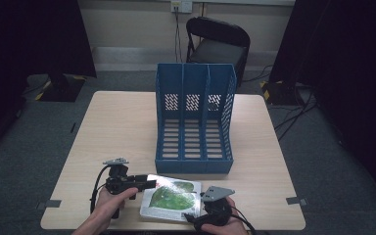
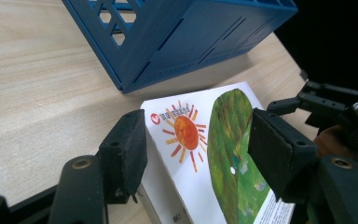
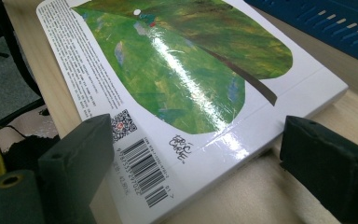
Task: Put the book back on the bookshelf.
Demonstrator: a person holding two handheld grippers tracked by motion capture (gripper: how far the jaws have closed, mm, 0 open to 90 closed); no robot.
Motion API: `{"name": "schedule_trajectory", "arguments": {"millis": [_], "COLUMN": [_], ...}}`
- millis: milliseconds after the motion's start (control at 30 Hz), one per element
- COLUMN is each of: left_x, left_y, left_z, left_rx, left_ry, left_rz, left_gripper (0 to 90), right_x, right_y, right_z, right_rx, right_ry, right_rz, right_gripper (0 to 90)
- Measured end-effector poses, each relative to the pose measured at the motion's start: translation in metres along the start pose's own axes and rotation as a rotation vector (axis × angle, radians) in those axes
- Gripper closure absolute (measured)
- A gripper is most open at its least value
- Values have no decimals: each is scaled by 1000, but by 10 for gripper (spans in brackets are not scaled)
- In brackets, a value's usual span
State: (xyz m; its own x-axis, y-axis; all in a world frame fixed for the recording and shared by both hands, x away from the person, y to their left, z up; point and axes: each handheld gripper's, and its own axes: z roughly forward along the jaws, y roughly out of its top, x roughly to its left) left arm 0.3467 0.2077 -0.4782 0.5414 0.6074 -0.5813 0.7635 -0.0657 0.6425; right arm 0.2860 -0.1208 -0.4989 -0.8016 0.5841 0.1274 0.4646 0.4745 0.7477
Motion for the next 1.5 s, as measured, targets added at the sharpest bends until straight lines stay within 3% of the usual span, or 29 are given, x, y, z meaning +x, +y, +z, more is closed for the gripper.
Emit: {"name": "schedule_trajectory", "arguments": {"millis": [200, 233, 267, 400, 533, 700, 900, 1000, 1100, 1300, 1500], "left_x": [1, 1, -1, -9, -4, -6, -12, -17, -17, -24, -31], "left_y": [-1, -2, -3, -3, -2, -1, -3, -3, -3, -2, -3], "left_z": [0, 1, 4, 9, 11, 20, 31, 36, 36, 34, 32], "left_rx": [-3, 8, 17, 46, 62, 102, 152, 175, 177, 176, 168], "left_ry": [-52, -81, -92, -69, -98, -113, -148, -162, -183, -157, -140], "left_rz": [-28, -36, -34, 8, -5, 2, 40, 82, 88, 158, 224], "left_gripper": [393, 398, 444, 432, 508, 537, 570, 622, 686, 698, 698], "right_x": [2, 3, 3, 3, 1, -1, -2, -2, -2, -4, -10], "right_y": [-1, -2, -2, -3, -2, 1, 4, 6, 6, 7, 9], "right_z": [-4, -5, -5, -6, -5, -1, 3, 5, 5, 2, -5], "right_rx": [11, 12, 13, 9, 1, -9, -20, -22, -23, -12, -28], "right_ry": [11, 12, 14, 22, 31, 41, 67, 79, 75, 84, 70], "right_rz": [1, 2, 0, 7, 15, 5, -5, -7, -18, -31, -15], "right_gripper": [93, 93, 93, 92, 90, 90, 90, 91, 92, 157, 162]}}
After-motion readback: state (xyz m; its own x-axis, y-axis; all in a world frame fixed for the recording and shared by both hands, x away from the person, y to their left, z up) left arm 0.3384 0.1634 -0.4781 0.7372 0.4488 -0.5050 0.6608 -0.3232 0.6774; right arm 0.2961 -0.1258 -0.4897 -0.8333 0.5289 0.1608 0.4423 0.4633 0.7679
